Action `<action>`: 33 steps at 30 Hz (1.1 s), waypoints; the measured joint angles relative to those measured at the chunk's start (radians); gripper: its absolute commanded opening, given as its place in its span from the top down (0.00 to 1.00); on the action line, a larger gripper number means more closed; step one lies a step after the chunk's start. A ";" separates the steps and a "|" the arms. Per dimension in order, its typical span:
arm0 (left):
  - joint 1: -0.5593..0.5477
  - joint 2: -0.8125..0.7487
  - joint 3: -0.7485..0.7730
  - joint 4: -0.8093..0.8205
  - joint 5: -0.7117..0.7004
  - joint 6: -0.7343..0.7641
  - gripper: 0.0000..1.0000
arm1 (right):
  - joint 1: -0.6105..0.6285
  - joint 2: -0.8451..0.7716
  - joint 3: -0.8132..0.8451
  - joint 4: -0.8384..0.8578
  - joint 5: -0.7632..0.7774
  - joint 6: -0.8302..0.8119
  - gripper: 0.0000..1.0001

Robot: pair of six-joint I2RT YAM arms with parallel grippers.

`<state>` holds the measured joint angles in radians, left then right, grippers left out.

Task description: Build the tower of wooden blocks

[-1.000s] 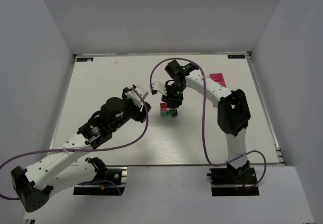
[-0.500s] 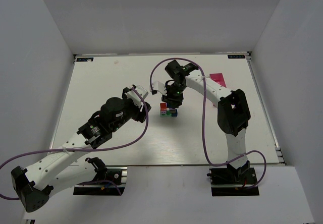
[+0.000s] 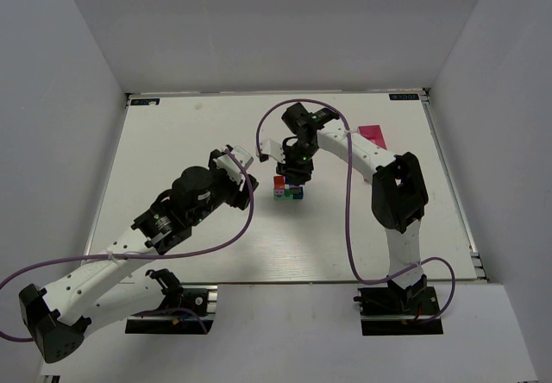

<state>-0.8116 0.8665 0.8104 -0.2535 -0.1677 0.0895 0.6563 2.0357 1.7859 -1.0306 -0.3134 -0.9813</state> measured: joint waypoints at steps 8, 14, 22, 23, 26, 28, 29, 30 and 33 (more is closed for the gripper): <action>0.000 0.000 0.000 0.000 0.000 0.000 0.23 | 0.000 0.000 0.000 0.000 0.000 -0.003 0.51; 0.000 0.000 0.000 0.000 0.000 0.000 0.23 | 0.000 0.000 0.000 -0.001 0.000 -0.005 0.44; 0.000 0.000 0.000 0.000 0.000 0.000 0.23 | 0.000 0.000 0.000 -0.001 -0.001 -0.014 0.10; 0.000 0.000 0.000 0.000 0.000 0.000 0.23 | 0.000 0.000 0.000 -0.001 -0.001 -0.018 0.10; 0.000 0.000 0.000 0.000 0.000 0.000 0.23 | 0.000 -0.010 -0.001 0.001 0.000 -0.018 0.10; 0.000 0.000 0.000 0.000 0.000 0.000 0.23 | 0.000 -0.027 -0.003 0.002 0.000 -0.018 0.10; 0.000 0.000 0.000 0.000 0.000 0.000 0.23 | 0.000 -0.040 -0.005 0.003 0.001 -0.018 0.10; 0.000 0.000 0.000 0.000 0.000 0.000 0.23 | 0.000 -0.055 -0.011 0.008 0.002 -0.018 0.10; 0.000 0.000 0.000 0.000 0.000 0.000 0.23 | -0.002 -0.109 -0.035 0.021 0.008 -0.017 0.10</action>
<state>-0.8116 0.8665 0.8104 -0.2535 -0.1680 0.0898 0.6544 1.9263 1.7512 -1.0096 -0.3058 -0.9985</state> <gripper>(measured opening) 0.771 0.904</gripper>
